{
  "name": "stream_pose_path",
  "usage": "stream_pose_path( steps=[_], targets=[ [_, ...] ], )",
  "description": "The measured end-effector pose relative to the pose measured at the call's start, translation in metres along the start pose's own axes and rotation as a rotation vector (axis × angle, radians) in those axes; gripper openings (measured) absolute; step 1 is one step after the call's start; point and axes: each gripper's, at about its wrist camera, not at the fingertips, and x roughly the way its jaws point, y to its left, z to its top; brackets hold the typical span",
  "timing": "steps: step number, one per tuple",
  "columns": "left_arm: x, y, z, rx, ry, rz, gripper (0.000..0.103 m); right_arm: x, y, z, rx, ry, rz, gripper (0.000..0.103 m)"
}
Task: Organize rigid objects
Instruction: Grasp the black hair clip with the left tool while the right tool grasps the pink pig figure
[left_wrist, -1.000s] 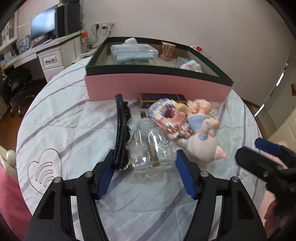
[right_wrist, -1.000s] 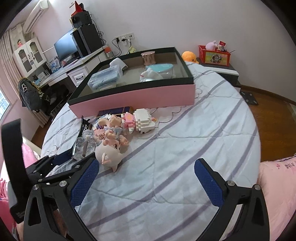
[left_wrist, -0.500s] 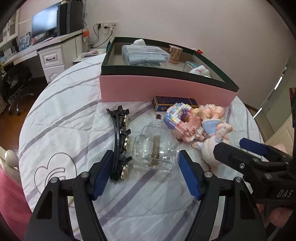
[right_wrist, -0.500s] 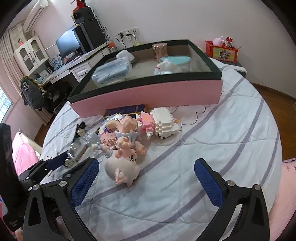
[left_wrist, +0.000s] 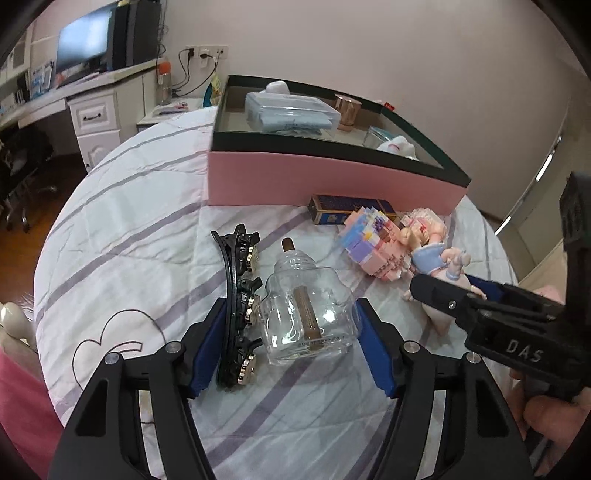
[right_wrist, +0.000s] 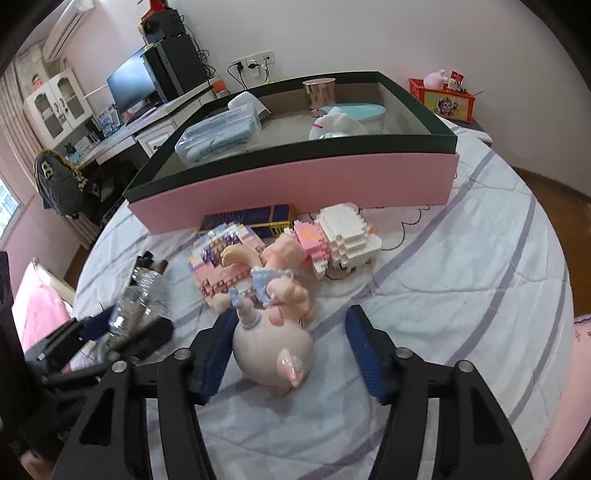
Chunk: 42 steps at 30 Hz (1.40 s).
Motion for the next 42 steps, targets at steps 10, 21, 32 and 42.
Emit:
stream_pose_path(
  steps=[10,21,32,42],
  targets=[
    [-0.005,0.0,-0.001,0.006,-0.003,0.011,0.082,0.0,0.009,-0.003,-0.056,-0.01,-0.028,0.057],
    [-0.021,0.032,0.001,-0.114,-0.063,0.06,0.088,-0.003,0.01,-0.007,-0.064,-0.001,-0.021,0.057],
    [-0.009,0.025,0.004,0.012,-0.02,0.124,0.064,-0.002,0.016,-0.006,-0.072,-0.002,-0.05,0.054],
    [0.002,0.015,0.009,0.039,0.003,0.149,0.026,0.0,0.019,-0.006,-0.078,-0.011,-0.054,0.047]
  ],
)
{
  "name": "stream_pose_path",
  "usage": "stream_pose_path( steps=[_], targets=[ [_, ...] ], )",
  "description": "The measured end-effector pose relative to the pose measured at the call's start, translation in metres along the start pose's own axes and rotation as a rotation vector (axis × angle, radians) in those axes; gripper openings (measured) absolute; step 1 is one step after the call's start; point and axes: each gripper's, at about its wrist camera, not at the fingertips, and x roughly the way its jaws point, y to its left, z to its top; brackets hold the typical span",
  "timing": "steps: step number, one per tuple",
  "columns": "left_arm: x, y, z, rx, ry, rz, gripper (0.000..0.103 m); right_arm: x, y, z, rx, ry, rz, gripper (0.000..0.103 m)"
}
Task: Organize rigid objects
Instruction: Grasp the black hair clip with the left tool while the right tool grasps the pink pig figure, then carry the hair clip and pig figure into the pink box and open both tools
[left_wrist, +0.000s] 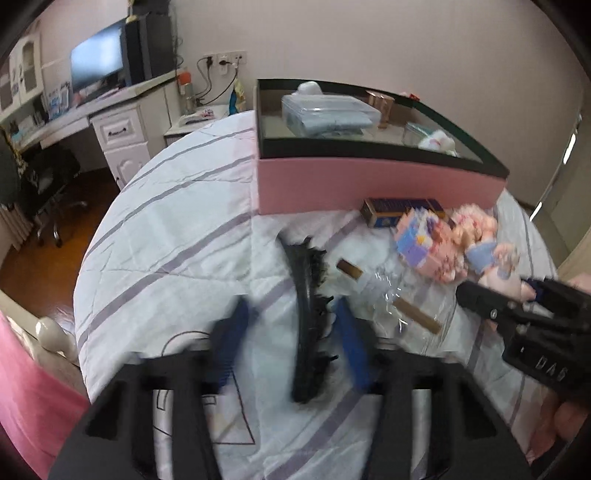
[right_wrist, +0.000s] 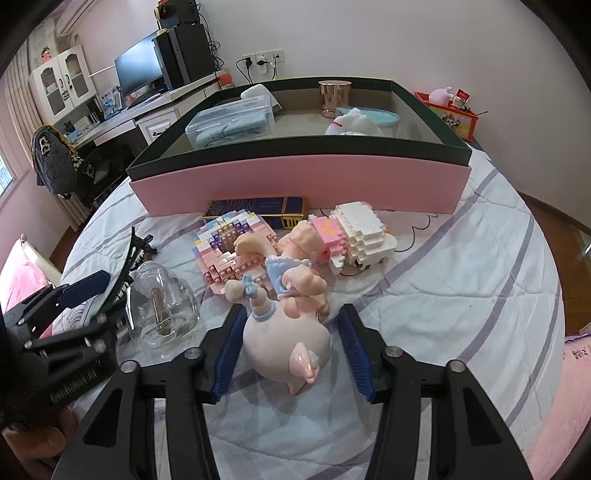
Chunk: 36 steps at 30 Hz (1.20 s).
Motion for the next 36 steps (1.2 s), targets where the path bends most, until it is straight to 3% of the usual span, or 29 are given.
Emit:
stream_pose_path(
  steps=[1,9,19,29,36],
  targets=[
    [0.0,0.002,0.0,-0.013,0.006,-0.016,0.018,0.0,0.0,0.0,-0.001,-0.003,0.0,0.047],
    [-0.01,0.001,-0.009,-0.034,0.0,-0.064,0.017,-0.008,-0.008,-0.006,0.009,-0.008,0.038,0.045],
    [-0.044,-0.007,-0.002,-0.004,-0.058,-0.018,0.018,-0.038,-0.022,-0.007,0.034,-0.044,0.06,0.045],
    [-0.074,-0.021,0.033,0.042,-0.14,-0.03,0.018,-0.067,-0.032,0.017,0.048,-0.103,0.107,0.045],
    [-0.072,-0.038,0.083,0.082,-0.193,-0.069,0.018,-0.083,-0.041,0.063,0.017,-0.171,0.131,0.045]
  ],
)
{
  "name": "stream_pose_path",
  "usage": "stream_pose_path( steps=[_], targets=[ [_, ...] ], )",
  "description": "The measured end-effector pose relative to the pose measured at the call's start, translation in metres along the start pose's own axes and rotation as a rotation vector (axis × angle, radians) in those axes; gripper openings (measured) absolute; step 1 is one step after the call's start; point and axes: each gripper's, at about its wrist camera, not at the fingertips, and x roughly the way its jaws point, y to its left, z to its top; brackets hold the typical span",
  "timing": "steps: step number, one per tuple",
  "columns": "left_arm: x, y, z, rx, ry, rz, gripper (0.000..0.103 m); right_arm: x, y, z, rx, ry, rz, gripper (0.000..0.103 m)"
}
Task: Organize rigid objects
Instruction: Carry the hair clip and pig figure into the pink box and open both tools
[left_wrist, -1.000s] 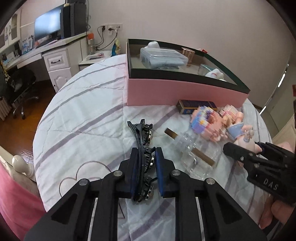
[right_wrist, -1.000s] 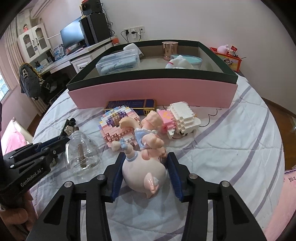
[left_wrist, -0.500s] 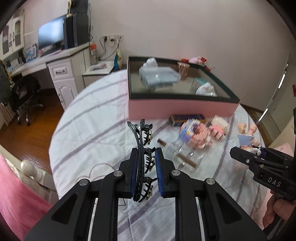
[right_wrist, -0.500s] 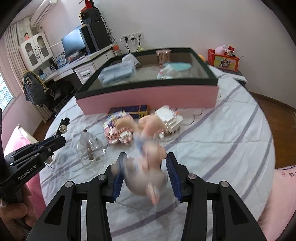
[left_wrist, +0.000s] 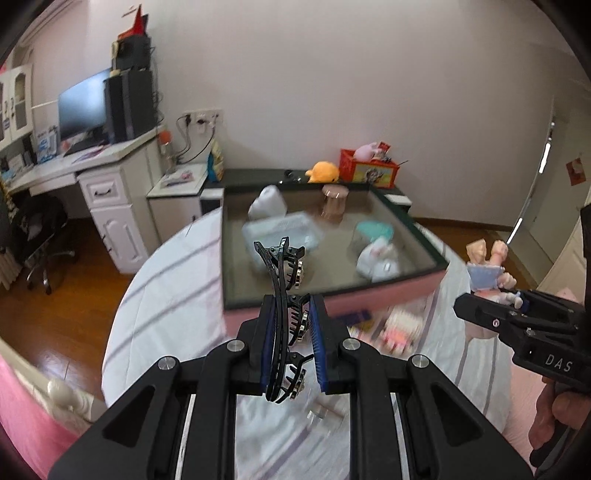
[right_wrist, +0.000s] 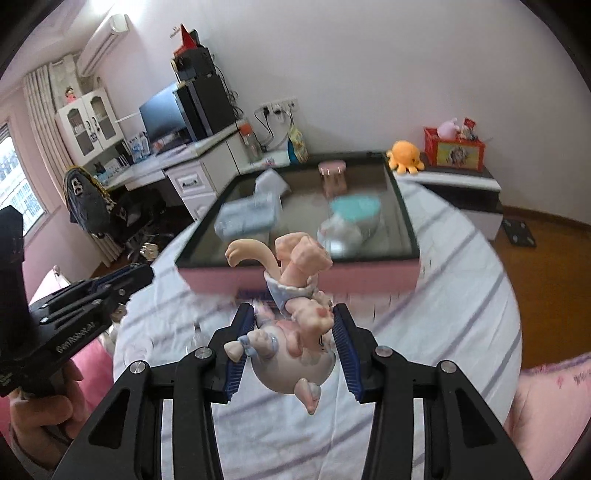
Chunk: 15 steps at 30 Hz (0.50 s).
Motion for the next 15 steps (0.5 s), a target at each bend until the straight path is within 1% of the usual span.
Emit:
stream_pose_path(
  steps=[5,9,11,15],
  targets=[
    [0.027,-0.008,0.034,0.006,0.003,-0.053,0.018,0.013,-0.009,0.046,-0.032,-0.026,0.003,0.045],
    [0.066,-0.022,0.054,0.019,0.04,-0.104,0.018,0.039,-0.022,0.075,-0.034,-0.016,-0.002,0.045],
    [0.082,-0.028,0.058,0.019,0.059,-0.117,0.018,0.058,-0.033,0.089,-0.023,-0.001,-0.009,0.045],
    [0.119,-0.037,0.059,0.007,0.105,-0.129,0.018,0.098,-0.053,0.105,0.005,0.043,-0.022,0.045]
  ],
)
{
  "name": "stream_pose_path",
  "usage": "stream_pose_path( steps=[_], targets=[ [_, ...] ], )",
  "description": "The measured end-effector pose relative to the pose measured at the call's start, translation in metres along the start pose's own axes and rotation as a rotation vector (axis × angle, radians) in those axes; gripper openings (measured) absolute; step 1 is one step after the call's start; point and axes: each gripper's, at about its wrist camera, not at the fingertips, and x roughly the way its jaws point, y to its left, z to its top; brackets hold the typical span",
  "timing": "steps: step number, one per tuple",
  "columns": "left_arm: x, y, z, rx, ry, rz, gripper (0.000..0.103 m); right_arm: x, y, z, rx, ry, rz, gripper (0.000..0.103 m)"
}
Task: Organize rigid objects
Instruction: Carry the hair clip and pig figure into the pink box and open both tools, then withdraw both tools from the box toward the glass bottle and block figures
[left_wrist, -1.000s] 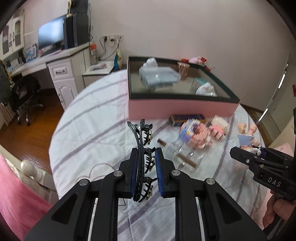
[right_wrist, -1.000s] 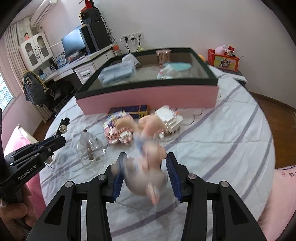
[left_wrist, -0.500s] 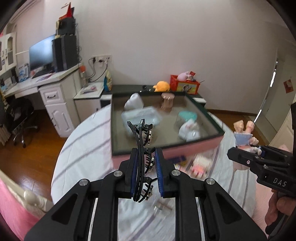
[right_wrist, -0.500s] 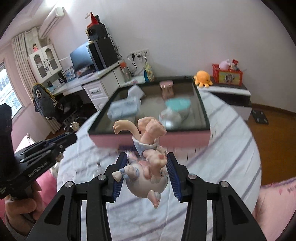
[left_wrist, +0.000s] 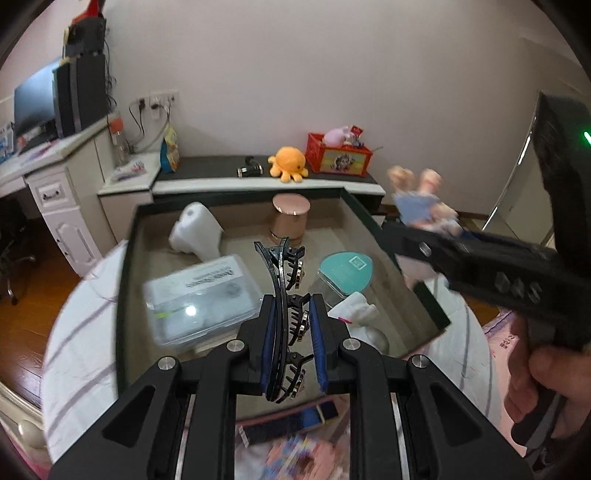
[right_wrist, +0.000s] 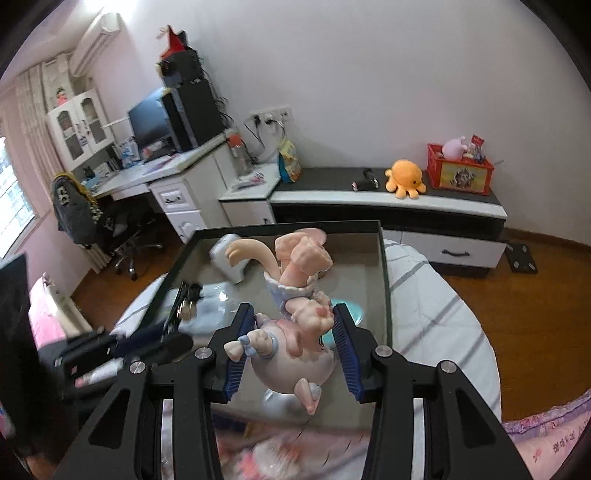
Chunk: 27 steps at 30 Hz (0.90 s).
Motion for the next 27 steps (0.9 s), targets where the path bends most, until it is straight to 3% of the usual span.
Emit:
stream_pose_path(
  steps=[9,10,12,13,15,16,19,20,27],
  targets=[
    [0.041,-0.006,-0.005,-0.002,0.047,0.024,0.023,0.068,-0.022,0.008,0.029,0.11,-0.012,0.045],
    [0.042,-0.006,-0.005,0.0,0.045,0.028,0.033,0.071,-0.023,0.008,0.029,0.123,-0.018,0.045],
    [0.038,-0.008,-0.007,0.003,0.027,0.039,0.066,0.073,-0.024,0.005,0.031,0.127,-0.023,0.046],
    [0.034,-0.008,-0.007,0.004,0.012,0.053,0.087,0.073,-0.024,0.004,0.03,0.127,-0.026,0.048],
    [0.023,-0.011,-0.008,0.004,-0.034,0.057,0.097,0.069,-0.024,0.001,0.032,0.119,-0.023,0.078],
    [0.02,-0.009,-0.007,0.005,-0.043,0.067,0.101,0.065,-0.021,-0.001,0.032,0.112,-0.006,0.082],
    [0.009,-0.009,-0.007,-0.001,-0.061,0.075,0.103,0.056,-0.015,-0.005,0.032,0.102,-0.037,0.09],
    [0.006,-0.009,-0.007,-0.006,-0.061,0.076,0.103,0.052,-0.015,-0.006,0.043,0.095,-0.032,0.102],
    [-0.033,-0.008,-0.017,-0.028,-0.1,0.091,0.103,0.008,-0.006,-0.015,0.091,0.026,0.002,0.103]
  ],
)
